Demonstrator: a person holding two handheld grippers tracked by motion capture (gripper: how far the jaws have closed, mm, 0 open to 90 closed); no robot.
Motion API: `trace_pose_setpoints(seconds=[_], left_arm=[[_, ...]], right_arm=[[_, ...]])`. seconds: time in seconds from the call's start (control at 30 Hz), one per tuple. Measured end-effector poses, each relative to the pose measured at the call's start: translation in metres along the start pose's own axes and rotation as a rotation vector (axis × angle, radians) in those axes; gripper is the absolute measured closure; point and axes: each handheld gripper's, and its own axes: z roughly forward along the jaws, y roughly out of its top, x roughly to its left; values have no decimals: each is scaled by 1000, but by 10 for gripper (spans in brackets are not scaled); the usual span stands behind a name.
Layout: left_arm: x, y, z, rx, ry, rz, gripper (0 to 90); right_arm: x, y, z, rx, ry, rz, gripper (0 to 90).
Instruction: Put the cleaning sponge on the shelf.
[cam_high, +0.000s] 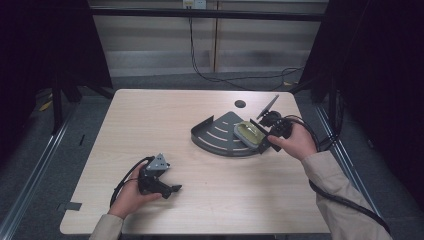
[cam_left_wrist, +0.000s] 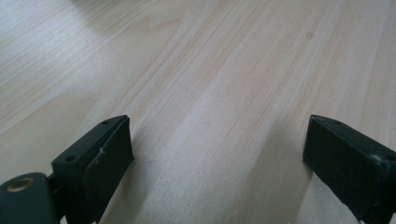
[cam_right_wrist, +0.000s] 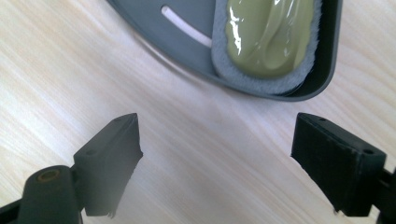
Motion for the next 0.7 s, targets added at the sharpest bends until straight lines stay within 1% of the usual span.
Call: trace_pose_setpoints(seconds=[0.2,0.23,0.3,0.4,0.53,0.63,0.67,0.7], left_arm=[[0,0,0,4,-1,1,79],[0,0,0,4,-1,1,79],[0,0,0,3,-3,2,79],[0,0,0,4,-3,0,79],[0,0,0,3,-2,1,79],[0,0,0,5,-1,2,79],[0,0,0,3,-2,1,79],[0,0,0,3,-3,2,78]], right_arm=[[4,-13,5,1,10,-15,153],[5,-15,6,-3,19,-15,153],[5,-17,7,-2,20,-18,153],[7,-24,12,-6,25,-27,153],[8,-30,15,-7,29,-29,153],[10,-38,18,-13,39,-26,154],[9,-40,19,-18,37,-35,154],[10,-42,20,-14,38,-25,154]])
